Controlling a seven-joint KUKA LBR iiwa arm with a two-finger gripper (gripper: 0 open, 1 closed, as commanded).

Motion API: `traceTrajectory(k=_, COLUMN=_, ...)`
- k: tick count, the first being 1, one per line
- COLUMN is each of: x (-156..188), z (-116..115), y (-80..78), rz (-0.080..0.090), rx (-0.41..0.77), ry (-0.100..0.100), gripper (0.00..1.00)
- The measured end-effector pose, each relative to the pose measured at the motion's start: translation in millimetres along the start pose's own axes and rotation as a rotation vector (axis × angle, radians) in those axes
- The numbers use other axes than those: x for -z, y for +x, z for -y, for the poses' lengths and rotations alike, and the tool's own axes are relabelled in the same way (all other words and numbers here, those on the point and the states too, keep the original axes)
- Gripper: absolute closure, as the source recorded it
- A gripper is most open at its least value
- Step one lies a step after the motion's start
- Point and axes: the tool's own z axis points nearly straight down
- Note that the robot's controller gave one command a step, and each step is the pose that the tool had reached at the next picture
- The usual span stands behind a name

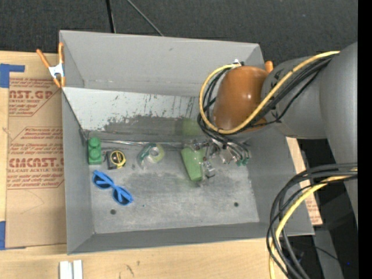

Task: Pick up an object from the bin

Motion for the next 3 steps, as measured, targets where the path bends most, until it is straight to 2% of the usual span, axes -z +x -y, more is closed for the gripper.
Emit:
traceTrajectory(k=1, x=52.8, z=-0.5, y=-2.6, rz=-0.003, rx=0.0, ry=0.0, gripper=1.0)
traceTrajectory(k=2, x=69.3, z=-1.0, y=-3.8, rz=-0.006, rx=0.0, ry=-0.001, gripper=1.0)
traceTrajectory(k=3, x=110.3, z=-1.4, y=-6.0, rz=-0.003, rx=0.0, ry=0.0, gripper=1.0)
